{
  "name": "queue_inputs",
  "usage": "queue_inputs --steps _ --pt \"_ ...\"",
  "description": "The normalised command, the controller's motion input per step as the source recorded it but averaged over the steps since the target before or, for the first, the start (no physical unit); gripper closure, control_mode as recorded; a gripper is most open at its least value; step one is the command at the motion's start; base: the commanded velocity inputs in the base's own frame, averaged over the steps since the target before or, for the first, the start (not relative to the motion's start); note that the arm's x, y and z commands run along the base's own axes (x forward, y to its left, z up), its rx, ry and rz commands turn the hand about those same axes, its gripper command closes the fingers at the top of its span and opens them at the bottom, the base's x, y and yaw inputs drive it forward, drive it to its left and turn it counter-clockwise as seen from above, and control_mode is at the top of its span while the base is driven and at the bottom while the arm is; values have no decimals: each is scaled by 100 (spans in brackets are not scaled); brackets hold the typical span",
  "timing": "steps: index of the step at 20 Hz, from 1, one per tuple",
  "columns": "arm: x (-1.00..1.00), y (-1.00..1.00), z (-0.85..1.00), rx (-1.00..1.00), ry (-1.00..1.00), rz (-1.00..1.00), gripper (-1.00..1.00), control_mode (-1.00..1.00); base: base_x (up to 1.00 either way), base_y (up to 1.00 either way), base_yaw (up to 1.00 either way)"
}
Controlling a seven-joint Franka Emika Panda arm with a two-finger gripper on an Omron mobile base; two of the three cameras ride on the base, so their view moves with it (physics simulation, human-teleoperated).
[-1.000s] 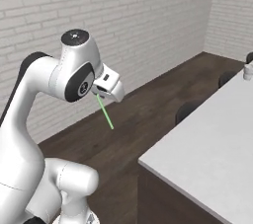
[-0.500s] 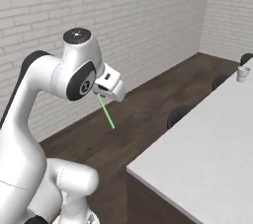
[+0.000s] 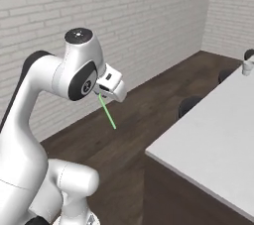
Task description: Take a straw from the drawer in front and place it inside the glass cup on the dining counter.
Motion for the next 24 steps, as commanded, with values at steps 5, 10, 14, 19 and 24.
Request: queue_inputs --steps 5,10,14,19,24 --pt "0 0 0 0 0 0 100 100 -94 -3 8" --pt "0 0 0 0 0 0 100 100 -20 -95 4" --pt "0 0 0 0 0 0 100 100 24 -67 8" --pt "0 0 0 0 0 0 100 100 94 29 5" --pt "0 0 0 0 0 0 100 100 100 77 0"
